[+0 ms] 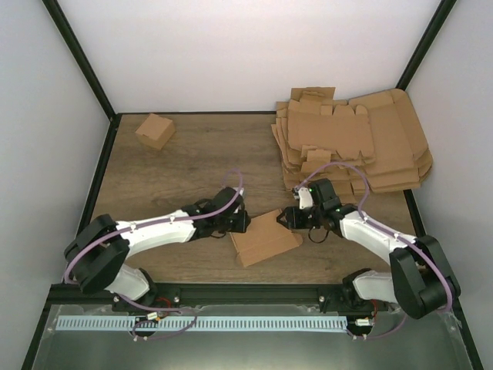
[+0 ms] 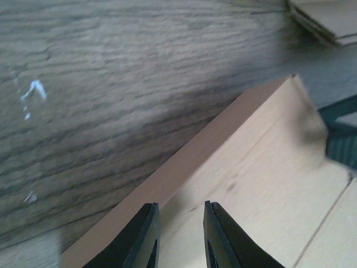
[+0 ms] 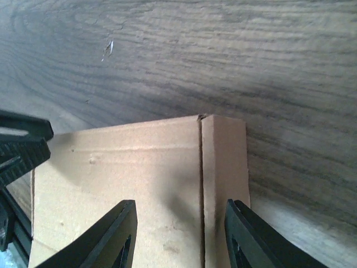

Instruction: Fold the paper box

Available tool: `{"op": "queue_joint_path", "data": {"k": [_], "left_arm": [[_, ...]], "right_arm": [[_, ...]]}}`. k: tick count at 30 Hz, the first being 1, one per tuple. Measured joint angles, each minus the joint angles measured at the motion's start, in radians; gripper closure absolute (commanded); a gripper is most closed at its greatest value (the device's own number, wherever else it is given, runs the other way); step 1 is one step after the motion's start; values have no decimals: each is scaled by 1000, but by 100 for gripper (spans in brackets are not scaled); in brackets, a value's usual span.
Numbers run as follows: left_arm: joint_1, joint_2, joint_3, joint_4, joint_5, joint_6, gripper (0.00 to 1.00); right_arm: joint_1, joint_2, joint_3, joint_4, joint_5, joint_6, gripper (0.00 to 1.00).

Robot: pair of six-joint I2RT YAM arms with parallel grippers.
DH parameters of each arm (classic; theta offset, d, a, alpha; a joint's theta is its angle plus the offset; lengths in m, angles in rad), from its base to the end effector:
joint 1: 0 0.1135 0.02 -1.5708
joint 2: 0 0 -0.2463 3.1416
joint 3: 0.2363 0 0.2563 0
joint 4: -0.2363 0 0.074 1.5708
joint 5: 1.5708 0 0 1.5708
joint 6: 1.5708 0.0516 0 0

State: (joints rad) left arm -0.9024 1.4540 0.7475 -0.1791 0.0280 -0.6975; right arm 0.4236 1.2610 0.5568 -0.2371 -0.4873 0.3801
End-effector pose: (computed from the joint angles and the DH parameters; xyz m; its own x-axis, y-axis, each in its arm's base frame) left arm 0.1843 -0.2358 0.1448 -0.8787 0.0768 -0.4711 0.3015 0.8545 -0.4231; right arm 0.2126 0.1223 0.1358 -0.9123 -0.0517 -0.4063 -0.2972 0.7661 0.5699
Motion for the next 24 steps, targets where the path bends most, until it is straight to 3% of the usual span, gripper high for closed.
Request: {"op": "queue_joint_path", "data": {"k": [5, 12, 14, 17, 18, 24], "left_arm": [[-2, 8, 98, -71, -34, 45, 64], [-1, -154, 70, -224, -80, 31, 61], [-1, -200, 40, -262, -79, 3, 68], [-1, -254, -29, -293, -65, -61, 93], [0, -275, -64, -298, -60, -81, 96], [0, -344, -198, -319, -51, -186, 96]], "right_arm": [[6, -23, -3, -18, -10, 19, 54], [6, -23, -3, -18, -19, 40, 53], [6, -23, -3, -19, -14, 41, 53], [6, -21, -3, -24, -10, 41, 53], [6, -19, -3, -24, -8, 41, 53], [6, -13, -3, -24, -6, 41, 54]]}}
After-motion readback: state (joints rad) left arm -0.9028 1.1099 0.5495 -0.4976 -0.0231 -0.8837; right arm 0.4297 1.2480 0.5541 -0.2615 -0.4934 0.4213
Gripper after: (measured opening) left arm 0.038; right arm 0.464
